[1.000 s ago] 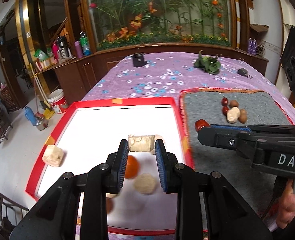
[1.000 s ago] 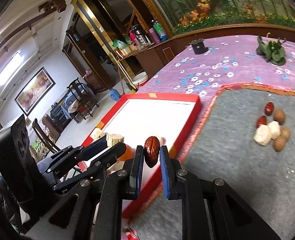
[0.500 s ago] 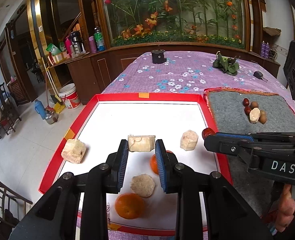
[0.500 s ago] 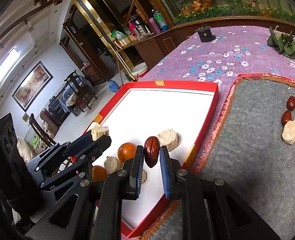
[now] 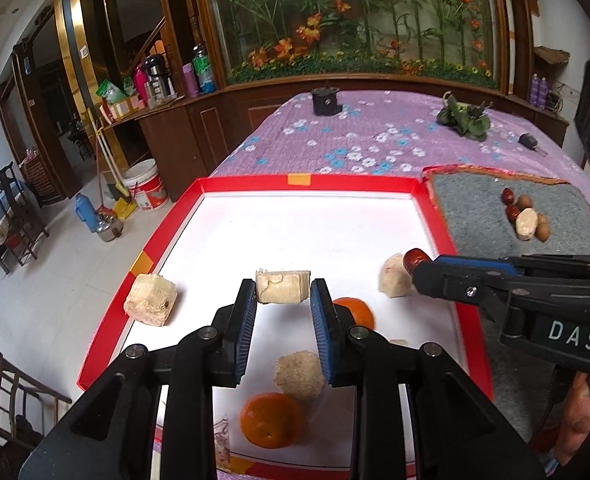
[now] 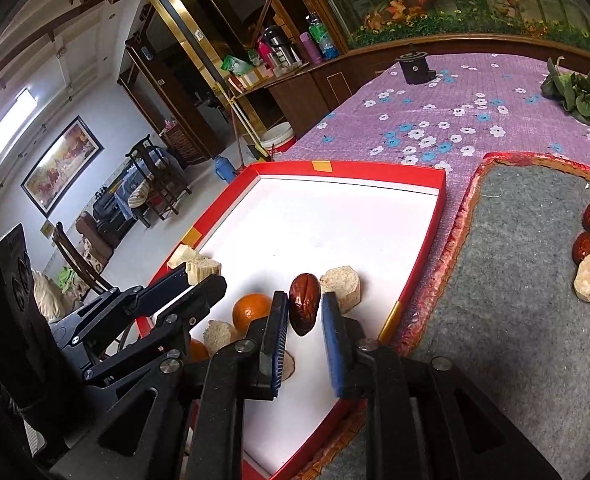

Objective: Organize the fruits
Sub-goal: 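Carry the pale cube and red date into the white tray and release them, then grasp a pale chunk with the left tool while the right tool grasps a brown ball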

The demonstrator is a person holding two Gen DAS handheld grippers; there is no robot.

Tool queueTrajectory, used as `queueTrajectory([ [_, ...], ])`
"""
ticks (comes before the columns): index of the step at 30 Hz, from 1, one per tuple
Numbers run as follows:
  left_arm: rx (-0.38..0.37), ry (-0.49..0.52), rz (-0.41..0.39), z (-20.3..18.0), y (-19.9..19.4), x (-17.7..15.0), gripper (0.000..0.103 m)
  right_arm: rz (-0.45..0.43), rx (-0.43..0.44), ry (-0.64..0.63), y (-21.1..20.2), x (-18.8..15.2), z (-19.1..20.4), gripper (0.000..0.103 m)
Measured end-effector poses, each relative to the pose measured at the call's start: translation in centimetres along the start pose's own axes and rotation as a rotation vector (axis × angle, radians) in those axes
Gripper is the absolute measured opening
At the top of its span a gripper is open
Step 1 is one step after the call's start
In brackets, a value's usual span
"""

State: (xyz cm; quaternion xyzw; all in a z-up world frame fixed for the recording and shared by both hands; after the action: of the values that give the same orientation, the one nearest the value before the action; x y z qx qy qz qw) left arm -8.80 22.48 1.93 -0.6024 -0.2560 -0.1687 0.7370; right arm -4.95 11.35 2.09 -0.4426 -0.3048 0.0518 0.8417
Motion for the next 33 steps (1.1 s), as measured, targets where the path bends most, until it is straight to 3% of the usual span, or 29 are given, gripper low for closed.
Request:
queueTrajectory([
  [3,0.023,-0.026,0.021,0.7,0.5,0.2,0.029,0.014,-0.018,-0.001,0.7,0.4,0.1,0.022],
  [6,0.047,-0.059,0.014,1.5,0.1,0.3,0.062,0.004,-0.009,0.010,0.6,0.7,0.0,0.036],
  [7,0.060,-0.072,-0.005,1.8,-0.4,0.4,0.068,-0.008,0.001,0.014,0.3,0.8,0.0,0.037],
  [10,0.073,-0.073,-0.034,1.8,-1.3,0.7,0.073,-0.044,-0.007,0.011,-0.8,0.9,-0.5,0.041],
  [17,0.047,0.044,-0.048,-2.5,-2.3,0.7,0.074,-0.096,-0.028,0.087,-4.0,0.2,-4.9,0.043],
  [23,0.023,0.132,-0.060,-6.3,-3.5,0.9,0.074,-0.149,-0.087,0.207,-8.6,-1.7,-12.4,0.043],
  [28,-0.015,0.183,-0.051,-9.2,-3.9,1.2,0.074,-0.050,-0.159,0.257,-9.4,-3.0,-17.4,0.043],
  [33,-0.063,0.222,-0.031,-11.7,-4.2,1.6,0.073,-0.010,-0.229,0.238,-8.4,-2.8,-19.0,0.040],
])
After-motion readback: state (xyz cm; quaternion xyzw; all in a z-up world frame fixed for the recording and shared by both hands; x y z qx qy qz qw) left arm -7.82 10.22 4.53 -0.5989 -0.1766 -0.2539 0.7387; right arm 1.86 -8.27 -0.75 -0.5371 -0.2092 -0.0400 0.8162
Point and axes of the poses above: each gripper's, at about its wrist camera, not at the fingertips, and y roughly the way its jaws point, z to its left, x to its top, the point moved 4 cm from there along y, roughly the way its jaws point, and after that the axes turned 13 degrees about z, right-handed, at the moved point
